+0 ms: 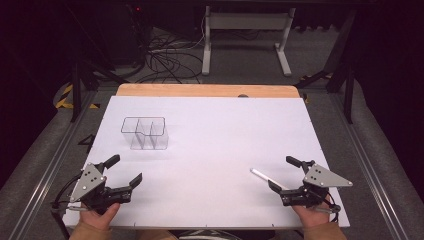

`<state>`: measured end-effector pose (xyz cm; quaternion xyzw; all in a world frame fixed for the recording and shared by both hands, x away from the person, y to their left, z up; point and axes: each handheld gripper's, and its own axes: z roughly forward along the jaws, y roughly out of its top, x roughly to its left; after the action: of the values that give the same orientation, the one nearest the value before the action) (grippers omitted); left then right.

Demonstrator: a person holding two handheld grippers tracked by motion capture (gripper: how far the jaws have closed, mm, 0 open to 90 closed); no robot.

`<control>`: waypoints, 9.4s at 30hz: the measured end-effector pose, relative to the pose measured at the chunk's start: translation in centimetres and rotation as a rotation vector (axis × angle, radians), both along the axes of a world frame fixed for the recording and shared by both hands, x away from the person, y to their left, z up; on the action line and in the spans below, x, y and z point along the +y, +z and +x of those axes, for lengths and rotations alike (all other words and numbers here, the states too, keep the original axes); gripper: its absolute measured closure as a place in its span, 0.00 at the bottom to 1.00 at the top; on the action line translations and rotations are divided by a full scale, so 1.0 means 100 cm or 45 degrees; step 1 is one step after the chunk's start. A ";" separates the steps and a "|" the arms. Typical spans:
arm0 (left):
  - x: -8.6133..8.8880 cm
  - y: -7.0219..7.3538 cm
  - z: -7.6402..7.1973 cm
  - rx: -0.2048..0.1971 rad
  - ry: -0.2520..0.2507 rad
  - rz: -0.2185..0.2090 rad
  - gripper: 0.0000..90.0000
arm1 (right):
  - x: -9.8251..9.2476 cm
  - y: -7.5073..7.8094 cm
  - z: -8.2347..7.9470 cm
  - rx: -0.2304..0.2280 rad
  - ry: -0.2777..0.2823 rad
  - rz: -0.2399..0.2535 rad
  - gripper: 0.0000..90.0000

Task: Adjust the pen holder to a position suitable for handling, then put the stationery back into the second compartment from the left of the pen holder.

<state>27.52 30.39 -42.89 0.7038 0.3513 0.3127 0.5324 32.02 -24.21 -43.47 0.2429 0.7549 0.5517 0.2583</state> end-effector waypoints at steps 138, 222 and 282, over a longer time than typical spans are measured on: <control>-0.025 0.044 0.186 0.608 -0.410 0.954 0.61 | -0.008 -0.012 -0.010 0.127 0.076 0.083 0.08; -0.219 0.043 0.167 0.664 -0.955 1.194 0.98 | -0.011 -0.013 -0.010 0.129 0.105 0.093 0.09; -0.100 0.086 0.097 0.231 -0.680 0.277 0.06 | -0.013 -0.006 -0.008 0.106 0.063 0.086 0.07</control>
<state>37.18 20.39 -34.28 0.8492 0.1644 0.1331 0.4839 31.19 -25.48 -44.07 0.2553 0.7518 0.5724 0.2047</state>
